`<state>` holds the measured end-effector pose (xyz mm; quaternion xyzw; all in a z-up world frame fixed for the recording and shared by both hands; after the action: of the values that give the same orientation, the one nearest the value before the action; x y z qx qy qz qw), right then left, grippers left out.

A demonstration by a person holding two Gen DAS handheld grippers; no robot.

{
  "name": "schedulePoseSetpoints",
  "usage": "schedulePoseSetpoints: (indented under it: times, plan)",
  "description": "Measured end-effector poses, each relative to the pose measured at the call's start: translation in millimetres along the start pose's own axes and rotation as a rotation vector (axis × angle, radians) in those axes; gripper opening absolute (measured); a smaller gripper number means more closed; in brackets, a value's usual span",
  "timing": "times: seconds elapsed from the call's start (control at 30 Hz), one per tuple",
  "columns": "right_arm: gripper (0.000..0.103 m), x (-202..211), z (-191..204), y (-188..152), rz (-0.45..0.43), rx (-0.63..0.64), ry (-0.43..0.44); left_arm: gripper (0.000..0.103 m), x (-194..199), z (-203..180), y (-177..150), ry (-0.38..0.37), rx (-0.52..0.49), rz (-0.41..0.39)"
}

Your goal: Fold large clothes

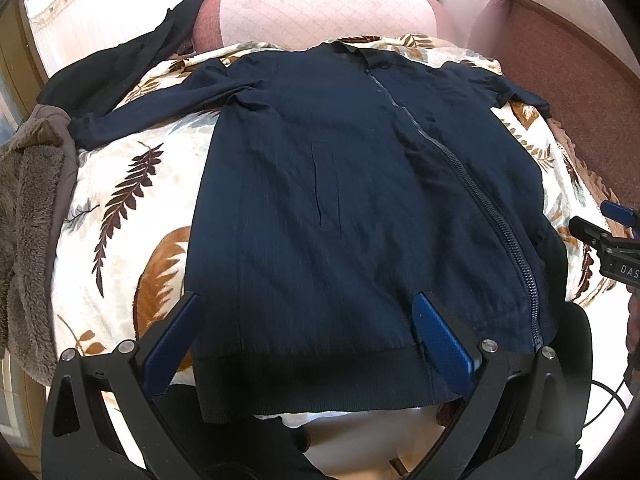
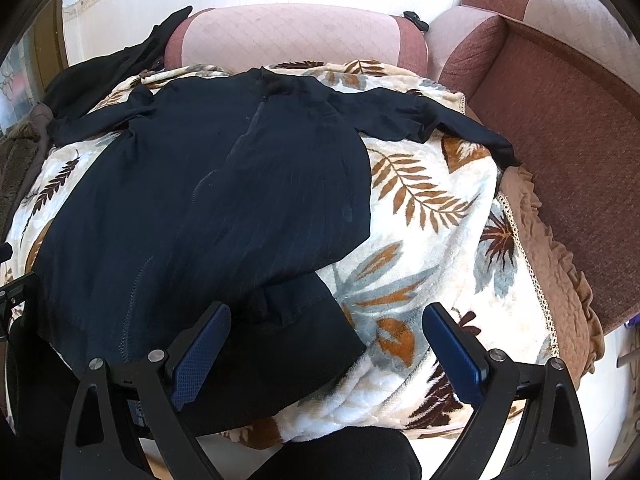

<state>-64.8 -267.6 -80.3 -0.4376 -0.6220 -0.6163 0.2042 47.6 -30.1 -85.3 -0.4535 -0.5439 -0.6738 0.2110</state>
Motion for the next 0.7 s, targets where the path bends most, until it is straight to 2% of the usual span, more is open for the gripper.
schedulePoseSetpoints:
  times: [0.4,0.53,0.57,0.7]
  plan:
    - [0.097,-7.2,-7.7,-3.3,0.019,-0.036,0.022,0.103,-4.3,10.3,0.9,0.008,0.019,0.014]
    - [0.096,-21.7,-17.6,-13.5,0.067,-0.066,0.048,0.103,-10.2,38.3,-0.6,0.068,0.057,0.029]
    - [0.094,-26.2,-18.6,-17.2,0.082,-0.074,0.062,0.103,-13.0,47.2,-2.0,0.088,0.069,0.041]
    - [0.077,-50.7,-12.5,-33.2,0.165,-0.087,0.13,0.103,-28.8,81.5,-15.0,0.15,0.127,0.109]
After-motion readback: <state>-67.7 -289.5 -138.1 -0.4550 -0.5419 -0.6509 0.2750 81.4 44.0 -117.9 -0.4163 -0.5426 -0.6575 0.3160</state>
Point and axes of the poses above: each gripper's, at about its wrist camera, not at the fingertips, and x roughly against the way its jaws point, z to its left, y to its top, the point moved 10 cm from there along -x, roughly the way its jaws point, and after that the axes turned 2 degrees about -y, right-handed, at the moved point
